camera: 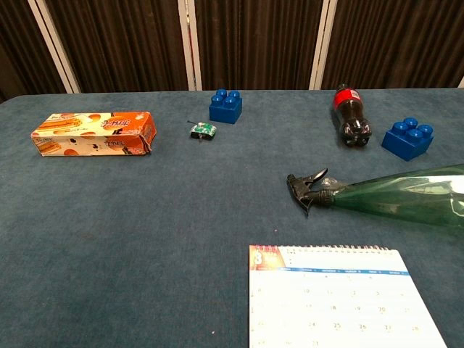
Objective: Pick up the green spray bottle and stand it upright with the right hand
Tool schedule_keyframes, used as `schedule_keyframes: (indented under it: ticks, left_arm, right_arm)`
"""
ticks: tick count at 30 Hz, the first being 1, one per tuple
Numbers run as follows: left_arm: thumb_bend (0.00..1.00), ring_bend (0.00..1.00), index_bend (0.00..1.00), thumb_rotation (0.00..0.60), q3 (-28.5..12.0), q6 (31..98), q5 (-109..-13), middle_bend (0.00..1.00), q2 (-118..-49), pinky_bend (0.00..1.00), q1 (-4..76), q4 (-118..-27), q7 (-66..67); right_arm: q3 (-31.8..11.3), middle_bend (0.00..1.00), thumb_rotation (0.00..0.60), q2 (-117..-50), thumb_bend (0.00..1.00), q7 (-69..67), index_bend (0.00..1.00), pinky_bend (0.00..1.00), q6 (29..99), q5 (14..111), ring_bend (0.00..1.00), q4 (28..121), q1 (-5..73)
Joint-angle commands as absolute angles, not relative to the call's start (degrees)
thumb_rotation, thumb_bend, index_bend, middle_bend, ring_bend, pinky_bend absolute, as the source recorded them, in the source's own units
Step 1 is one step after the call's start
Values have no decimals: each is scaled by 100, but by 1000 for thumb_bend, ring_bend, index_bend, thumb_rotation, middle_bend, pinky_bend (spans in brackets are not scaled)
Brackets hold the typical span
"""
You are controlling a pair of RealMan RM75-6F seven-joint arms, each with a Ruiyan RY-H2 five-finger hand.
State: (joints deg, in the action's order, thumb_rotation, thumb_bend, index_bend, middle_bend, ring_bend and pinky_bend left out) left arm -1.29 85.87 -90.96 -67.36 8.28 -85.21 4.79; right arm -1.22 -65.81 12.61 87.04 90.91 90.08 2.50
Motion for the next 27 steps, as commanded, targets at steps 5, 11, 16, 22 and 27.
schedule_keyframes:
  ticks: [5,11,16,22,27]
  left_arm:
    - [0,3,0,600,-161,8495,-9061,60,-6805,39,896,-8453,465]
    - [0,3,0,600,-273,8340,-8927,49,-6898,39,1017,-8341,513]
    - [0,3,0,600,-469,8335,-8884,33,-7071,39,1185,-8074,596]
    - [0,3,0,600,-627,7866,-8628,26,-7379,39,1505,-7807,857]
    - [0,3,0,600,-572,7791,-8630,25,-7421,39,1539,-7757,882]
  right_arm:
    - [-115,0,600,-6585,141,1310,0,0,8664,9081,0,9018,264]
    - [-233,0,600,-6709,141,1754,0,0,8494,9046,0,9079,440]
    - [-477,0,600,-6977,140,3696,0,0,8353,8864,0,9553,667]
    - [-578,0,600,-7501,140,6133,0,0,8053,8614,0,10243,947]
    - [-643,0,600,-8003,141,7561,14,0,7697,7960,0,10431,1171]
